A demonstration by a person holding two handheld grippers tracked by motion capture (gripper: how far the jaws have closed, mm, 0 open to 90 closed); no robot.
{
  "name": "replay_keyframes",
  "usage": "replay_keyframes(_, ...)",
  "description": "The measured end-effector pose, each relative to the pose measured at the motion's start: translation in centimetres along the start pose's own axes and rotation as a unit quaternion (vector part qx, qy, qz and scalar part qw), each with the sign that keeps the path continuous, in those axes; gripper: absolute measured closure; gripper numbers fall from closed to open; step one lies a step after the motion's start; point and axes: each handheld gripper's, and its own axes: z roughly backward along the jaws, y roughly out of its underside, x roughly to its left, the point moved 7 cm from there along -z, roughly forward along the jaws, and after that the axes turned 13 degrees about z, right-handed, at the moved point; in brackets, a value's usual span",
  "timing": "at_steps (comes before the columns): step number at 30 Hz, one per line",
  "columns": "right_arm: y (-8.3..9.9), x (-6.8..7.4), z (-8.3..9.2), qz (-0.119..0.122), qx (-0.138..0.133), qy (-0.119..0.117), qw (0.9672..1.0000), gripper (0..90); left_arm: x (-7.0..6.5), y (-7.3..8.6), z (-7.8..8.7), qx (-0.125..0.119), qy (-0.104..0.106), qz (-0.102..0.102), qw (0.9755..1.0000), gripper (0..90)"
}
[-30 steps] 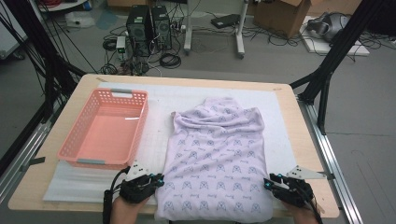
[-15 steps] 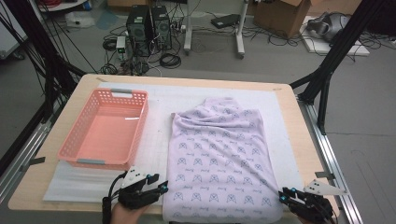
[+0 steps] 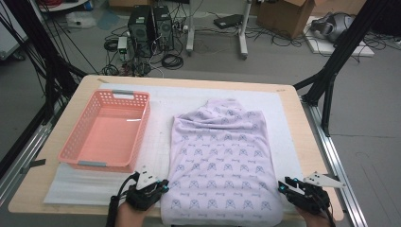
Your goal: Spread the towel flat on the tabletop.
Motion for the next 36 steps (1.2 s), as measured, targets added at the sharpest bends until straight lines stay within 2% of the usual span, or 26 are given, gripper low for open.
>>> replay_keyframes(4, -0.5, 1.4, -0.8, 0.005, -0.002, -0.022, 0.9997, 59.2, 0.1, 1.1, 1.0, -0.003, 0.021, -0.003, 0.9998, 85.2)
replay_keyframes(5, -0.6, 1.7, -1.1, 0.012, 0.003, -0.023, 0.9996, 58.5, 0.1, 1.0, 0.9, -0.008, 0.026, 0.005, 0.9996, 80.7)
replay_keyframes(6, -0.6, 2.1, -1.6, 0.018, 0.012, -0.024, 0.9995, 58.5, 0.1, 0.9, 0.8, -0.011, 0.029, 0.011, 0.9995, 71.4)
replay_keyframes(7, -0.7, 2.2, -2.0, 0.021, 0.015, -0.024, 0.9994, 58.8, 0.2, 0.6, 0.7, -0.017, 0.032, 0.017, 0.9992, 65.9)
replay_keyframes(8, -0.8, 2.4, -2.2, 0.030, 0.017, -0.013, 0.9993, 64.0, 0.2, 0.3, 0.5, -0.026, 0.032, 0.023, 0.9989, 59.6)
replay_keyframes(9, -0.9, 2.5, -2.2, 0.037, 0.020, -0.013, 0.9990, 74.2, 0.2, -0.1, 0.4, -0.037, 0.033, 0.030, 0.9983, 54.5)
replay_keyframes(10, -0.9, 2.8, -2.2, 0.041, 0.022, -0.028, 0.9985, 87.4, 0.2, -0.4, 0.2, -0.043, 0.035, 0.032, 0.9980, 52.8)
replay_keyframes(13, -0.4, 2.9, -1.1, 0.058, 0.043, -0.026, 0.9970, 88.3, 0.4, -1.5, -0.4, -0.056, 0.028, 0.040, 0.9972, 47.9)
replay_keyframes(16, 1.4, 2.4, 1.3, 0.051, 0.056, -0.022, 0.9969, 88.3, 0.3, -2.2, -1.3, -0.055, 0.029, 0.045, 0.9971, 45.8)
replay_keyframes(18, 2.5, 2.4, 2.7, 0.044, 0.054, -0.023, 0.9973, 88.2, 0.2, -2.5, -1.8, -0.050, 0.032, 0.046, 0.9972, 45.0)
replay_keyframes(21, 3.1, 2.6, 3.5, 0.030, 0.043, -0.035, 0.9980, 84.2, -0.5, -2.6, -2.9, -0.036, 0.040, 0.048, 0.9974, 44.7)
replay_keyframes(22, 2.9, 2.5, 3.4, 0.028, 0.037, -0.034, 0.9984, 76.6, -0.8, -2.4, -3.3, -0.026, 0.043, 0.045, 0.9978, 44.9)
replay_keyframes(23, 2.7, 2.3, 3.3, 0.023, 0.033, -0.028, 0.9988, 72.7, -1.2, -2.2, -3.8, -0.018, 0.039, 0.034, 0.9985, 46.3)
replay_keyframes(24, 2.3, 2.1, 3.1, 0.018, 0.025, -0.023, 0.9993, 69.2, -1.4, -2.1, -3.9, -0.023, 0.024, 0.018, 0.9993, 48.1)
replay_keyframes(25, 2.1, 1.9, 3.0, 0.016, 0.021, -0.019, 0.9995, 67.3, -1.6, -2.0, -3.8, -0.022, 0.012, -0.003, 0.9997, 59.4)
replay_keyframes(26, 1.8, 1.7, 2.9, 0.015, 0.017, -0.014, 0.9997, 67.0, -1.7, -1.9, -3.8, -0.020, 0.008, -0.010, 0.9997, 71.3)
replay_keyframes(28, 1.3, 1.2, 2.5, 0.009, 0.007, -0.005, 0.9999, 65.2, -1.7, -1.7, -3.4, -0.015, 0.010, -0.008, 0.9998, 86.0)
replay_keyframes(31, 0.8, 0.6, 1.8, 0.004, 0.003, 0.002, 1.0000, 64.7, -1.4, -1.1, -2.4, -0.009, 0.009, -0.011, 0.9999, 86.8)
replay_keyframes(36, -0.2, 0.5, 0.0, -0.001, 0.001, -0.008, 1.0000, 61.9, -0.2, 0.4, 0.2, -0.006, 0.013, -0.004, 0.9999, 86.8)
